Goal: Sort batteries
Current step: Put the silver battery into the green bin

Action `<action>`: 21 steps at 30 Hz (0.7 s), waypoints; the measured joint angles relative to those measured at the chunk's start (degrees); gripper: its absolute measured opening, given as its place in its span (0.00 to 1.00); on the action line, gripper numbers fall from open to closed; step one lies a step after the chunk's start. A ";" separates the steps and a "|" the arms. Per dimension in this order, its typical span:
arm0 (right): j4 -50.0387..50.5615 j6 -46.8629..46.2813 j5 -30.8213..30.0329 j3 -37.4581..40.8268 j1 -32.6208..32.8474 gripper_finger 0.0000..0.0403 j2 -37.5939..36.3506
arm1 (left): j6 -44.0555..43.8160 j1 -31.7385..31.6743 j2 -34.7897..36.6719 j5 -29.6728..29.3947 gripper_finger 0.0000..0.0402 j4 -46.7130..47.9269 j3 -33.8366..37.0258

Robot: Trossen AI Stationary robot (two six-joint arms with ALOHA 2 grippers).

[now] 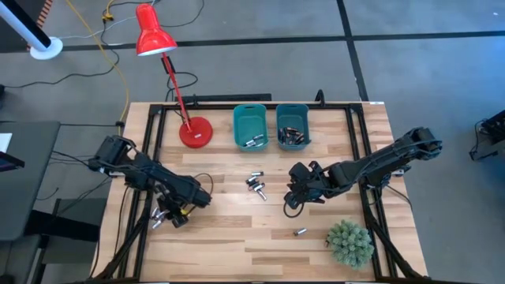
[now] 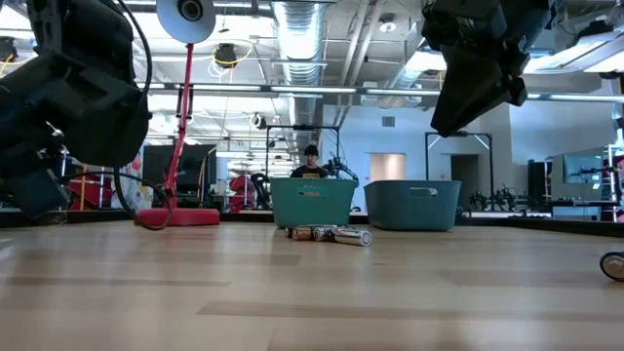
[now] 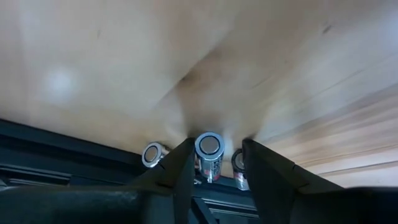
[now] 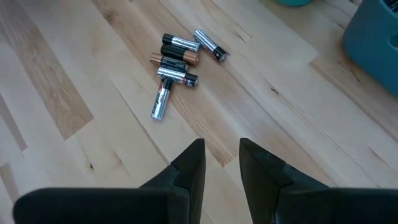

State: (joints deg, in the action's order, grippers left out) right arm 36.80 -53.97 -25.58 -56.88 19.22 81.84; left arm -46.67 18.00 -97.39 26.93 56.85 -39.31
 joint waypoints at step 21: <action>0.02 0.49 0.00 -0.01 -0.04 0.29 -0.01 | 4.47 -4.87 0.22 -14.71 0.10 3.10 -5.53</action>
State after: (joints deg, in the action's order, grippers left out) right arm 36.82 -53.48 -25.58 -56.89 19.19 81.83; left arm -42.20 13.13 -97.17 12.22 59.95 -44.84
